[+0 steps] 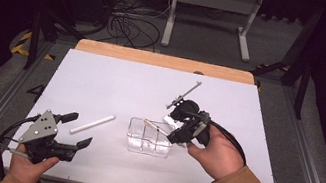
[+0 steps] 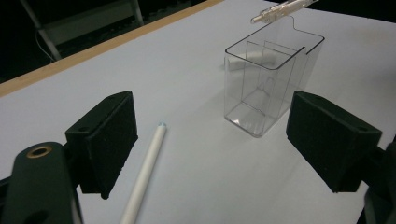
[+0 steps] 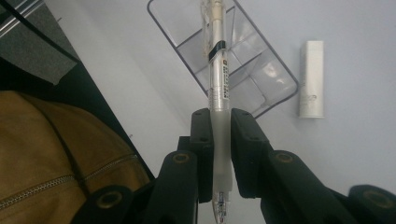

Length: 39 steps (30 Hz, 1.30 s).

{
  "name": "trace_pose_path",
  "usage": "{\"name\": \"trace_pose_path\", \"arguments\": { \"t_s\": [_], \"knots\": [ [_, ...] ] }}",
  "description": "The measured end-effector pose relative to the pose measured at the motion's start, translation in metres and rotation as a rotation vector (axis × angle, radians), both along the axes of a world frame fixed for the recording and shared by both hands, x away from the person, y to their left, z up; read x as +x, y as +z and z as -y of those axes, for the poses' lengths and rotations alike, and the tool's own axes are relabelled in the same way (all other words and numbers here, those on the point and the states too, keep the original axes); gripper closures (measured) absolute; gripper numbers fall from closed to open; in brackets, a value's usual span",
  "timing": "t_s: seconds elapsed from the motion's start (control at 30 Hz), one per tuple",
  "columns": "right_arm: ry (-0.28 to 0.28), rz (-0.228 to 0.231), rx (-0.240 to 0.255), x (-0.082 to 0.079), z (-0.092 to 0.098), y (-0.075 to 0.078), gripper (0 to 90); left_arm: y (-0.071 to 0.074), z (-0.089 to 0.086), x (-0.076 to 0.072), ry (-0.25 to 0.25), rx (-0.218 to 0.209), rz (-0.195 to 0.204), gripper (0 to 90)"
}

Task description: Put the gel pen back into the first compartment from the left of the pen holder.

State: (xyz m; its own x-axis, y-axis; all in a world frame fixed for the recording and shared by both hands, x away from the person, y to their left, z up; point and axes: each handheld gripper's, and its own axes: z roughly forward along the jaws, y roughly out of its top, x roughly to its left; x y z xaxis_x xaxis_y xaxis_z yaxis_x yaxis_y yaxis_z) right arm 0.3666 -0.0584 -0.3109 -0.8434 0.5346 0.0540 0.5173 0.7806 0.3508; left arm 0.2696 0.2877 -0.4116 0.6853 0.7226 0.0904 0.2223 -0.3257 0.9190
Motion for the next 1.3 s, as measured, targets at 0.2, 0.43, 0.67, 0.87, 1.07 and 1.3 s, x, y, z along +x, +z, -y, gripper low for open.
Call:
{"name": "trace_pose_path", "arguments": {
  "t_s": [0.2,0.43,0.67,0.87,1.07,1.3],
  "knots": [
    [0.01,-0.016,-0.029,0.001,-0.012,-0.001,80.2,0.0,0.0,0.0,0.0,0.001,0.0,16.9],
    [0.01,-0.037,-0.063,0.005,-0.022,-0.001,80.2,0.0,0.001,0.0,0.0,0.0,-0.002,16.9],
    [-0.003,-0.046,-0.084,0.01,-0.032,-0.001,80.1,-0.001,0.001,0.0,-0.002,0.001,-0.002,16.9],
    [-0.006,-0.053,-0.109,0.013,-0.039,-0.003,80.1,0.0,0.0,0.0,-0.002,0.002,0.0,16.9],
    [-0.003,-0.046,-0.107,0.015,-0.046,-0.004,80.0,0.0,0.0,0.0,-0.003,0.003,0.001,16.9],
    [0.009,-0.034,-0.095,0.016,-0.052,-0.007,78.9,-0.001,0.001,0.0,-0.005,0.002,-0.002,16.9]
  ]
}}
